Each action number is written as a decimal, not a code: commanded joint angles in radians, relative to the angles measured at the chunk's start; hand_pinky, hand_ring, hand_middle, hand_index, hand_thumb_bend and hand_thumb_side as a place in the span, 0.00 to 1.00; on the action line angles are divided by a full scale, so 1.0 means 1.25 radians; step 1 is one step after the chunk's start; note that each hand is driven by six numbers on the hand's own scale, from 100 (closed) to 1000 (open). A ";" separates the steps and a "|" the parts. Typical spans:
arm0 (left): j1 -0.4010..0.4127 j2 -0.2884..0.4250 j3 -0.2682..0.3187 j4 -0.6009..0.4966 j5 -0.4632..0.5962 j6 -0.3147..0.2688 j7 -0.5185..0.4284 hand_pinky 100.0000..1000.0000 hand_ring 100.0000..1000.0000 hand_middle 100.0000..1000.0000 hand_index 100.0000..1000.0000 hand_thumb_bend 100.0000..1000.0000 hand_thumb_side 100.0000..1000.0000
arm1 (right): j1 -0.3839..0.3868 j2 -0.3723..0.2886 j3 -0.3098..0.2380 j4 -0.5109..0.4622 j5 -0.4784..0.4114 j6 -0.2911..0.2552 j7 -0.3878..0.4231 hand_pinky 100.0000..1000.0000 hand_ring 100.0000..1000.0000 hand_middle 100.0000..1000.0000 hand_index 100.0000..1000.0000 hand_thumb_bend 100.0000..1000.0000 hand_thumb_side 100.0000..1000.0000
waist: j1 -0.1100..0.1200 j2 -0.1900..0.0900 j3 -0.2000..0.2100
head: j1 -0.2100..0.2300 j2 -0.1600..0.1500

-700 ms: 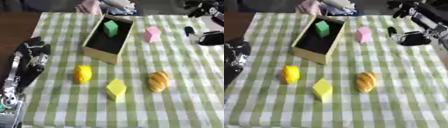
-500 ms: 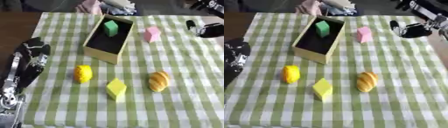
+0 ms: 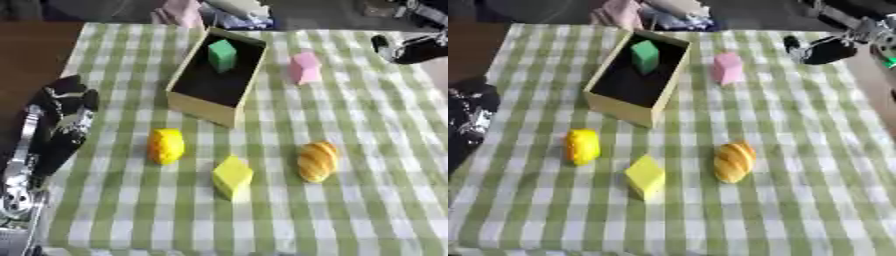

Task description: Pick up objects on the table and place them in the box.

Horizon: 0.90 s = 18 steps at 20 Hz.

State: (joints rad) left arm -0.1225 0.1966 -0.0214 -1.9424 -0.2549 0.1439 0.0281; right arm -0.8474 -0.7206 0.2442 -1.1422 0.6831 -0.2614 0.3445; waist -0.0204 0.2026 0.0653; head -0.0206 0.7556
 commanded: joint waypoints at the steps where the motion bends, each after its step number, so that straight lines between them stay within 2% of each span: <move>1: -0.005 0.019 -0.002 -0.013 0.000 0.000 -0.004 0.76 0.70 0.69 0.83 0.27 0.58 | -0.033 -0.004 -0.005 0.047 0.065 -0.027 0.006 1.00 1.00 1.00 1.00 0.00 0.24 | -0.011 -0.024 0.003 | -0.006 -0.003; 2: -0.005 0.019 -0.002 -0.013 0.000 0.000 -0.004 0.76 0.70 0.69 0.83 0.27 0.58 | -0.040 0.001 -0.004 0.057 0.093 -0.036 0.009 1.00 1.00 1.00 1.00 0.00 0.26 | -0.010 -0.023 0.004 | -0.007 -0.003; 3: -0.006 0.019 -0.003 -0.013 0.001 0.000 -0.005 0.76 0.70 0.69 0.83 0.27 0.58 | -0.047 0.006 -0.002 0.066 0.124 -0.045 0.012 1.00 1.00 1.00 1.00 0.08 0.32 | -0.010 -0.023 0.005 | -0.008 -0.003; 4: -0.006 0.019 -0.004 -0.013 0.001 0.000 -0.006 0.76 0.70 0.69 0.83 0.27 0.58 | -0.054 0.012 -0.001 0.073 0.158 -0.054 0.015 1.00 1.00 1.00 1.00 0.10 0.34 | -0.010 -0.023 0.006 | -0.009 -0.004; 7: -0.009 0.019 -0.006 -0.014 0.001 0.000 -0.009 0.76 0.70 0.69 0.83 0.27 0.58 | -0.070 0.035 -0.007 0.104 0.229 -0.074 0.014 1.00 1.00 1.00 1.00 0.13 0.36 | -0.009 -0.021 0.009 | -0.013 -0.007; 11: -0.010 0.018 -0.010 -0.014 0.002 -0.001 -0.014 0.77 0.70 0.69 0.83 0.26 0.59 | -0.090 0.068 -0.027 0.155 0.282 -0.081 -0.005 1.00 1.00 1.00 1.00 0.09 0.33 | -0.007 -0.019 0.015 | -0.019 -0.011; 18: -0.014 0.013 -0.015 -0.016 0.005 -0.001 -0.019 0.77 0.70 0.70 0.83 0.26 0.59 | -0.115 0.126 -0.064 0.238 0.332 -0.062 -0.043 1.00 1.00 1.00 1.00 0.01 0.28 | -0.001 -0.014 0.027 | -0.024 -0.016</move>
State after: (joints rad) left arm -0.1304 0.2024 -0.0390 -1.9424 -0.2506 0.1441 0.0074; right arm -0.9655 -0.5525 0.1811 -0.8530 1.0823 -0.3432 0.3023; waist -0.0204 0.2026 0.0996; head -0.0474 0.7458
